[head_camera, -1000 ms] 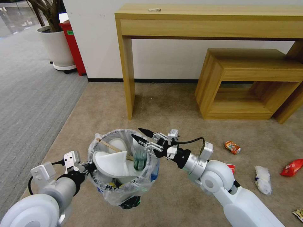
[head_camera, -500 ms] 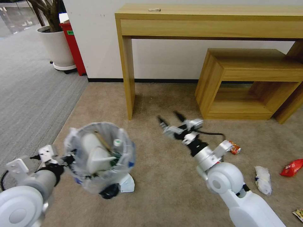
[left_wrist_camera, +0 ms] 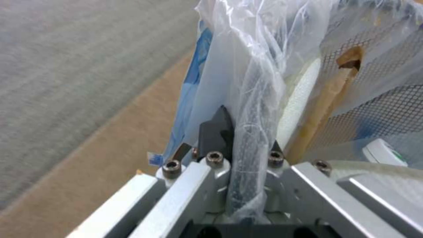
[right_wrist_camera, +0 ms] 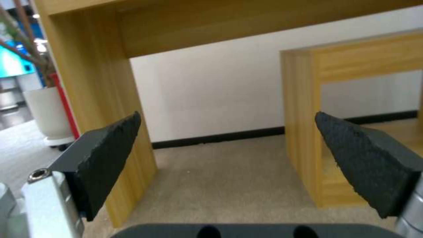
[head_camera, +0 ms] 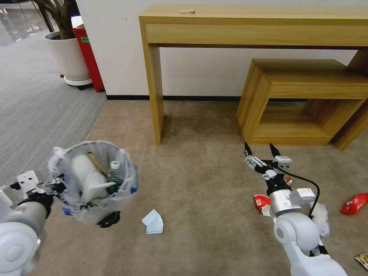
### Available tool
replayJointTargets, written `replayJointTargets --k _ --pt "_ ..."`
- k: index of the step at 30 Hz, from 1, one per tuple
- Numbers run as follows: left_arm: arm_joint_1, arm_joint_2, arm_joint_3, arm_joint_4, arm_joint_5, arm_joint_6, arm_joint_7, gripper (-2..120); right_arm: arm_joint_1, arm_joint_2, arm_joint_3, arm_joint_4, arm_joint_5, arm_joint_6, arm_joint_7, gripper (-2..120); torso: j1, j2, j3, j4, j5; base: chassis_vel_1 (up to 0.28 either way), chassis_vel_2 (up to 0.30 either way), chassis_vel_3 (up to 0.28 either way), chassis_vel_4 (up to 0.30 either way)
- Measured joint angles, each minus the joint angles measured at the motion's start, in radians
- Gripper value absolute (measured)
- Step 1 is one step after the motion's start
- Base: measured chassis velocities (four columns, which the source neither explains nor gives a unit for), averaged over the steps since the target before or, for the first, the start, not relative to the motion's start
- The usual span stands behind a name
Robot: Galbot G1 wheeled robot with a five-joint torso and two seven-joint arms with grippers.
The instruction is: Pick up the trash bin and place the garbage on the floor into it.
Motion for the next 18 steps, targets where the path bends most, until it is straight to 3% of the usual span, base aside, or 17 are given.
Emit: replayJointTargets --k 5,18 --pt "0.013 0.004 -0.068 0.011 -0.028 0.0 0.016 1 -0.019 0.045 0.011 0.007 -0.016 0.012 -0.006 100 0.0 0.0 0.0 0.0001 0.0001 0.0 0.0 0.0 0.0" --pt "0.021 0.002 -0.077 0.011 -0.041 0.0 0.023 1 -0.041 0.07 -0.015 0.021 -0.038 0.021 -0.003 100 0.0 0.0 0.0 0.0001 0.0003 0.017 0.018 -0.018 -0.02"
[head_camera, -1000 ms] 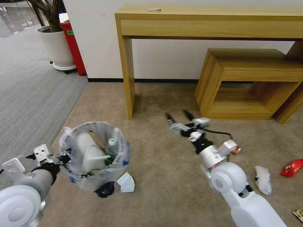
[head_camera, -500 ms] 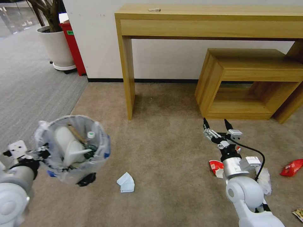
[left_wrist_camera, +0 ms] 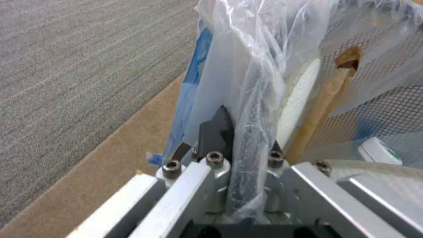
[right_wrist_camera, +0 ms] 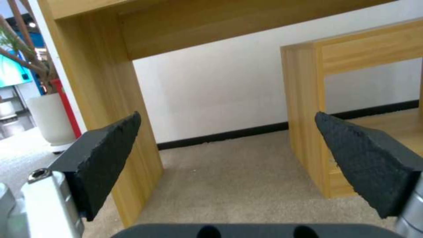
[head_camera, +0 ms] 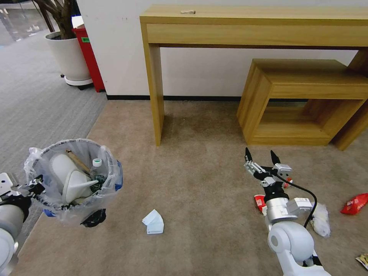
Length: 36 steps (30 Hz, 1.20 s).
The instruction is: Pick up the trash bin and place the garbage on the floor into it.
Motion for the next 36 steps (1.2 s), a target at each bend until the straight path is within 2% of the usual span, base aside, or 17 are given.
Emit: replayJointTargets --k 12,20,22,24,26,27,30,31,33,36 --pt "0.008 -0.008 0.015 -0.006 -0.002 0.0 0.007 1 -0.022 0.001 0.007 0.025 -0.015 0.001 0.008 100 0.0 0.0 0.0 0.0 -0.0001 0.212 0.201 -0.203 -0.197" --pt "0.015 -0.012 0.002 -0.008 -0.002 0.0 0.009 1 -0.025 -0.005 -0.053 0.007 -0.041 -0.024 0.052 100 0.0 0.0 0.0 0.0003 -0.0003 0.177 0.152 -0.144 -0.159" --pt "0.017 -0.017 0.002 -0.015 0.0 0.0 0.009 1 -0.022 -0.029 -0.096 -0.001 -0.053 -0.104 0.079 100 0.0 0.0 0.0 0.0 0.0002 -0.016 -0.026 0.012 0.014" --pt "0.018 -0.019 0.002 -0.018 0.001 0.0 0.009 1 -0.017 -0.043 -0.115 -0.01 -0.054 -0.138 0.083 100 0.0 0.0 0.0 -0.0002 0.0004 -0.045 -0.053 0.024 0.031" --pt "0.02 -0.025 0.005 -0.024 0.005 0.0 0.008 1 0.005 -0.082 -0.16 -0.046 -0.055 -0.217 0.06 100 0.0 0.0 0.0 -0.0003 0.0003 -0.051 -0.059 0.031 0.024" --pt "0.02 -0.025 0.005 -0.024 0.005 0.0 0.008 1 0.005 -0.082 -0.16 -0.046 -0.055 -0.217 0.06 100 0.0 0.0 0.0 -0.0003 0.0003 -0.051 -0.059 0.018 0.016" --pt "0.025 -0.037 0.014 -0.032 0.025 0.0 0.006 1 0.05 -0.129 -0.224 -0.108 -0.054 -0.322 -0.071 100 0.0 0.0 0.0 0.0 0.0002 0.0 0.0 0.0 0.0" --pt "0.025 -0.037 0.014 -0.032 0.025 0.0 0.006 1 0.05 -0.129 -0.224 -0.108 -0.054 -0.322 -0.071 100 0.0 0.0 0.0 0.0 0.0002 0.0 0.0 0.0 0.0" --pt "0.027 -0.042 0.023 -0.038 0.042 0.0 0.005 1 0.088 -0.162 -0.272 -0.138 -0.058 -0.403 -0.175 100 0.0 0.0 0.0 0.0 0.0 0.0 0.0 0.0 0.0" --pt "0.027 -0.046 0.028 -0.044 0.053 0.0 0.004 1 0.13 -0.189 -0.314 -0.159 -0.067 -0.455 -0.228 100 0.0 0.0 0.0 0.0 0.0001 0.0 0.0 0.0 0.0"
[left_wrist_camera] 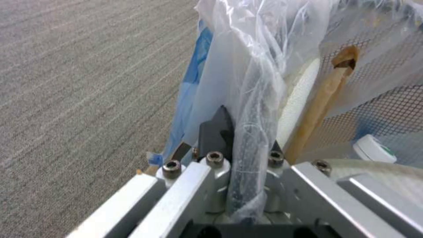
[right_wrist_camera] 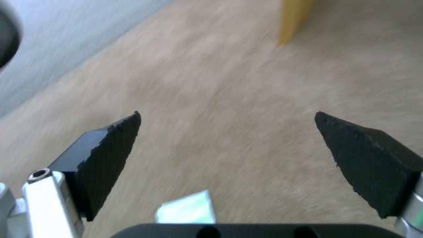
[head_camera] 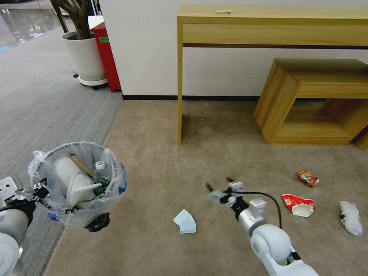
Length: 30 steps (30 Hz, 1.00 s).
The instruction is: Pick up the trash bin and place the garbage on the floor into it.
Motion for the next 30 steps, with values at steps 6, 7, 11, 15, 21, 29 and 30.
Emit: replayJointTargets --k 6,7,11,15,21,29,30 --pt "-0.001 -0.016 0.015 -0.007 0.021 0.0 -0.002 1 0.108 -0.021 -0.069 -0.064 -0.085 -0.031 -0.122 100 0.0 0.0 0.0 0.0 -0.0001 0.0 0.0 0.0 0.0" --pt "-0.001 -0.022 0.021 -0.009 0.026 0.0 -0.002 1 0.134 -0.021 -0.087 -0.085 -0.106 -0.027 -0.156 100 0.0 0.0 0.0 0.0001 0.0 0.0 0.0 0.0 0.0" --pt "-0.002 -0.038 0.046 -0.009 0.044 0.0 -0.002 1 0.196 0.0 -0.14 -0.163 -0.17 0.012 -0.245 100 0.0 0.0 0.0 0.0 -0.0002 0.0 0.0 0.0 0.0" --pt "-0.009 -0.046 0.069 -0.007 0.066 0.0 -0.003 1 0.262 0.064 -0.216 -0.293 -0.229 0.071 -0.323 100 0.0 0.0 0.0 0.0001 -0.0002 0.0 0.0 0.0 0.0" --pt "-0.009 -0.048 0.074 -0.005 0.075 0.0 -0.004 1 0.295 0.116 -0.267 -0.365 -0.219 0.035 -0.245 100 0.0 0.0 0.0 0.0001 -0.0001 0.0 0.0 0.0 0.0" --pt "-0.005 -0.051 0.084 -0.004 0.09 0.0 -0.004 1 0.298 0.117 -0.274 -0.353 -0.082 -0.222 -0.057 100 0.0 0.0 0.0 0.0001 -0.0002 0.0 0.0 0.0 0.0" --pt "-0.004 -0.052 0.088 -0.005 0.094 0.0 -0.004 1 0.294 0.114 -0.272 -0.34 -0.043 -0.278 -0.024 100 0.0 0.0 0.0 0.0001 -0.0003 0.0 0.0 0.0 0.0"
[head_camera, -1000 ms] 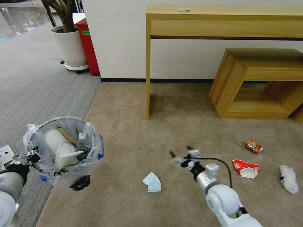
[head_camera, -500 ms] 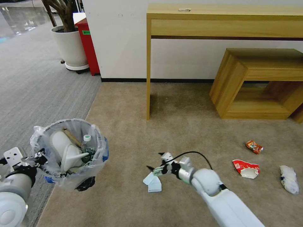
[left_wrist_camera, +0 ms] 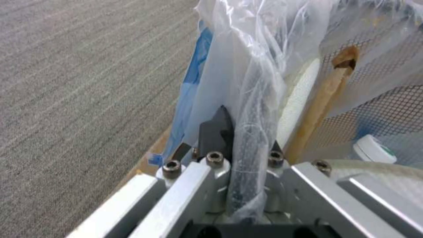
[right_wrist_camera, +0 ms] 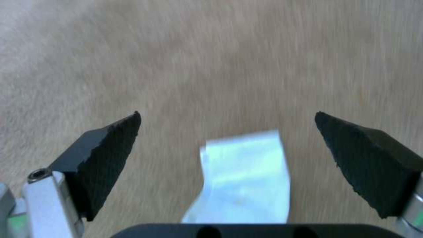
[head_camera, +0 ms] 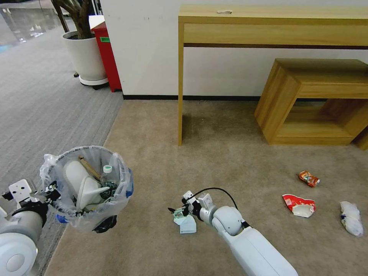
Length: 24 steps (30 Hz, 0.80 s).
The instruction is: Pick up the trash bin and place the garbage on the floor into it.
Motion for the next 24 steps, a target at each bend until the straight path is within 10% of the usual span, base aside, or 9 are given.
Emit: replayJointTargets --k 24 --pt "0.003 -0.019 0.025 -0.011 0.029 0.0 0.005 1 -0.008 0.042 -0.02 -0.119 0.012 -0.096 0.054 100 0.0 0.0 0.0 0.0 0.0002 0.0 0.0 0.0 0.0"
